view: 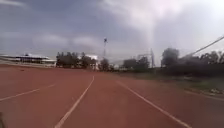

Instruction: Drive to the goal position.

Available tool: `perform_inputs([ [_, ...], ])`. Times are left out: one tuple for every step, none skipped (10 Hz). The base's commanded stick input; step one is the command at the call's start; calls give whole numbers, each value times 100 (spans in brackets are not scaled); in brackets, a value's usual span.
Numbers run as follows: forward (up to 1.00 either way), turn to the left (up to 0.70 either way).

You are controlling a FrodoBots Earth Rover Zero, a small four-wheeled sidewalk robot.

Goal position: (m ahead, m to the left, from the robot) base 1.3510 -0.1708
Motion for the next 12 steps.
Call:
perform_inputs([
  [70,0],
  [70,0],
  [70,0],
  [70,0],
  [70,0],
  [70,0],
  [70,0],
  [70,0],
  [70,0],
  [70,0],
  [70,0],
  [70,0],
])
